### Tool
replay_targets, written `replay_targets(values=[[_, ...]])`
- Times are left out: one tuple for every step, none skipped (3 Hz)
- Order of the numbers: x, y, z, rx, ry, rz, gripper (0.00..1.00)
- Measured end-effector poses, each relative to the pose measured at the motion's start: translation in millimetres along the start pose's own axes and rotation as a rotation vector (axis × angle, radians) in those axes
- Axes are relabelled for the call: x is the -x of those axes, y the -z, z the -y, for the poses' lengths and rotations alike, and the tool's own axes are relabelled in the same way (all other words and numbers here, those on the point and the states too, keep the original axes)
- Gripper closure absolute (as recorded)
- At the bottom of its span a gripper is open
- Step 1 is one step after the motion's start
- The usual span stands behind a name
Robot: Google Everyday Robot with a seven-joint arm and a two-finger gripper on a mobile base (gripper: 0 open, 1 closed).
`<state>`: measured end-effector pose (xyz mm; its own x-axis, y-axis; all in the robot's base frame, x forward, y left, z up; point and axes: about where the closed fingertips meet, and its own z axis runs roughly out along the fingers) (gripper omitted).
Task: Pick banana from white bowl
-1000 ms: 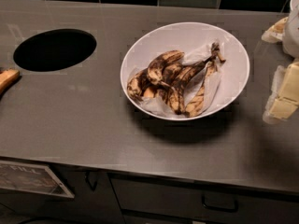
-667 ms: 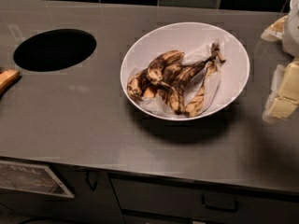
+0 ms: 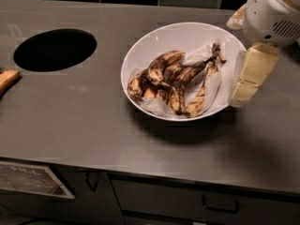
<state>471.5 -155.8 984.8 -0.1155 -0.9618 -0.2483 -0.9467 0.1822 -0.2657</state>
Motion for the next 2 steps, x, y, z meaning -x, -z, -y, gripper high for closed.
replay_targets(values=[[0,0,0,0.000,0.000,0.000,0.00],[20,-4,4,-0.012,0.025,0.021,0.00]])
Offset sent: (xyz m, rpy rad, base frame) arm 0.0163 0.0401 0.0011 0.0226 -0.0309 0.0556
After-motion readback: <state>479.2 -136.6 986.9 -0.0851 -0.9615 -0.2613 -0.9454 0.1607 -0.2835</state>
